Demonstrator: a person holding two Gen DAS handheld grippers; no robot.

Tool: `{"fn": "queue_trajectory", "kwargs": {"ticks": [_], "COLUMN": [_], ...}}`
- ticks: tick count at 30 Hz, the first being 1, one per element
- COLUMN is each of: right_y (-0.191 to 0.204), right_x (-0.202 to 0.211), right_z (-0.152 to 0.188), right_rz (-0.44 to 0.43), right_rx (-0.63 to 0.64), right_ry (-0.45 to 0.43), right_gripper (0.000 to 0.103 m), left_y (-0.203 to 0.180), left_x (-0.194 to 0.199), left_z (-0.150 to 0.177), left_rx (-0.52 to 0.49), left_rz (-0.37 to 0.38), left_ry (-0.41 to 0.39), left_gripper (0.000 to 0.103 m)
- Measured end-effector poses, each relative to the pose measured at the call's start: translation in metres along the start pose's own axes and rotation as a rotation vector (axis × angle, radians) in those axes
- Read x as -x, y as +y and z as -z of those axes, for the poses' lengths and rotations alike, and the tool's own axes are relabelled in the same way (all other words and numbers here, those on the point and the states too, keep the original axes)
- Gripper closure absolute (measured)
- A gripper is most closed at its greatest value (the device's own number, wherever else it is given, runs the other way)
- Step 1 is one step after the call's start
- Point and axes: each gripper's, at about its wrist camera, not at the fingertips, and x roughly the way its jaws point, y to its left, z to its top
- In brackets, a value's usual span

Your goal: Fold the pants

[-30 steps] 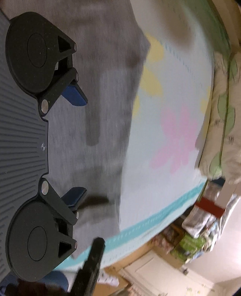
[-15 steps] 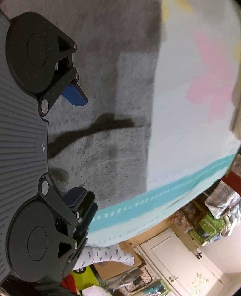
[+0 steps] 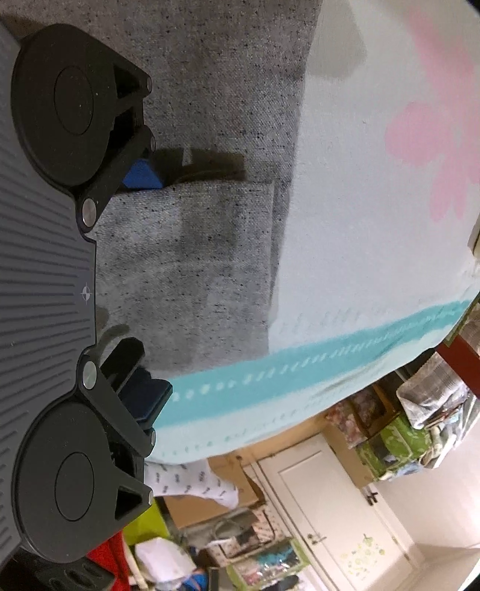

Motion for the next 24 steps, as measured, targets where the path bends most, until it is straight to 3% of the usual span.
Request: {"fn": "queue_trajectory", "kwargs": {"ticks": [2,3,4,5,6,12,16,19,24], "right_y": [-0.003,-0.004,-0.005,-0.007,-0.01,-0.027,-0.04,-0.041,-0.032], "right_x": [0.0,0.002,0.004,0.005,0.007,0.018,0.02,0.018,0.018], "right_z": [-0.001,-0.002,-0.002,-0.003,-0.004,-0.006,-0.005,-0.006,-0.006], "right_rz": [0.014,0.022,0.032,0.043,0.053,0.129,0.139,0.136,0.114], "right_rx": [-0.017,-0.026,-0.036,-0.048,-0.062,-0.161,-0.232,-0.249,-0.203], "right_ry": [-0.014,-0.025,-0.039,-0.052,-0.067,-0.152,-0.163,-0.162,-0.15], "right_gripper": [0.063,0.063,0.063,0.063,0.063,0.063,0.063,0.063,0.063], "left_y": [-0.002,-0.006,-0.009,-0.009,-0.009,-0.018,-0.034,-0.034,-0.006], "left_x": [0.002,0.004,0.005,0.007,0.009,0.042,0.081,0.108,0.126], "left_z": [-0.001,-0.002,-0.003,-0.004,-0.004,-0.004,-0.012,-0.018,-0.016], "left_rx": [0.003,-0.014,-0.037,-0.049,-0.043,-0.062,-0.118,-0.124,-0.078], "left_rz": [-0.06,-0.134,-0.199,-0.212,-0.194,-0.158,-0.136,-0.134,-0.214], "left_ry": [0.003,-0.005,-0.003,-0.003,-0.008,-0.088,-0.166,-0.18,-0.182], "left_gripper": [0.026,0.059,0.08,0.082,0.093,0.097,0.097,0.097,0.097]}}
